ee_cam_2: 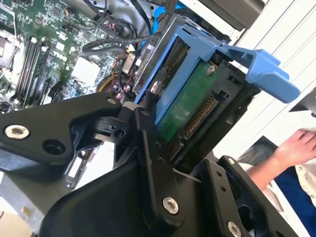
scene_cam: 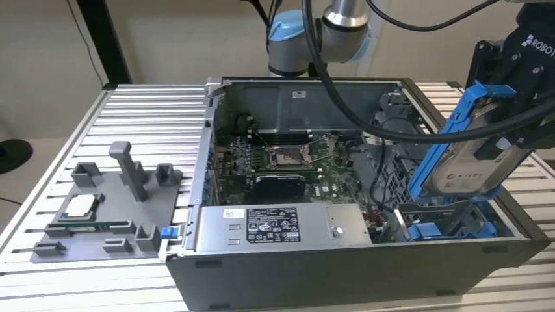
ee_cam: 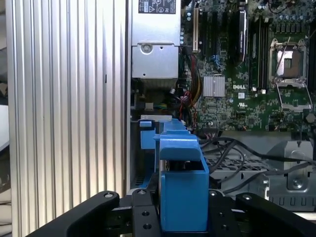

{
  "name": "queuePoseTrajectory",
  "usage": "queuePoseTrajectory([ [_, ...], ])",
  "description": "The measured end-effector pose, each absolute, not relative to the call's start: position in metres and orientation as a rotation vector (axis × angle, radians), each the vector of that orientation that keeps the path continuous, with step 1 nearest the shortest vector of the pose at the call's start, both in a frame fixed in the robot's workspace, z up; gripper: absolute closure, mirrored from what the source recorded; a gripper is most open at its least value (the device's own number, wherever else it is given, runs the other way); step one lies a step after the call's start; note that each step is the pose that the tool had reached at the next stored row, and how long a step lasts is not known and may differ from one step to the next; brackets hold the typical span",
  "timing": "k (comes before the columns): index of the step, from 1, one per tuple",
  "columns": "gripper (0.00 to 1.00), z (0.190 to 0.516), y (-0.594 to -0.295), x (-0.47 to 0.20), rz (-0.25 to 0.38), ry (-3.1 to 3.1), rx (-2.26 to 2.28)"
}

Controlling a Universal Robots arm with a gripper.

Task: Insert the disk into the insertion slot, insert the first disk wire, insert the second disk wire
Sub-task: 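Insert the disk into the insertion slot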

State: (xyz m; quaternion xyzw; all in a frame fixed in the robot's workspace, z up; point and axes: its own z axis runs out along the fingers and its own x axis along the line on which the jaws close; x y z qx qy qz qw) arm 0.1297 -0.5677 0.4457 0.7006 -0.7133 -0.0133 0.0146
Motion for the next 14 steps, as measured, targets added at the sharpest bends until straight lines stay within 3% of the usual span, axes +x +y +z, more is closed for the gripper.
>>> queuePoseTrajectory([
  [14,1.0,0.432,-0.568,0.131,-0.046,-2.221,2.182],
])
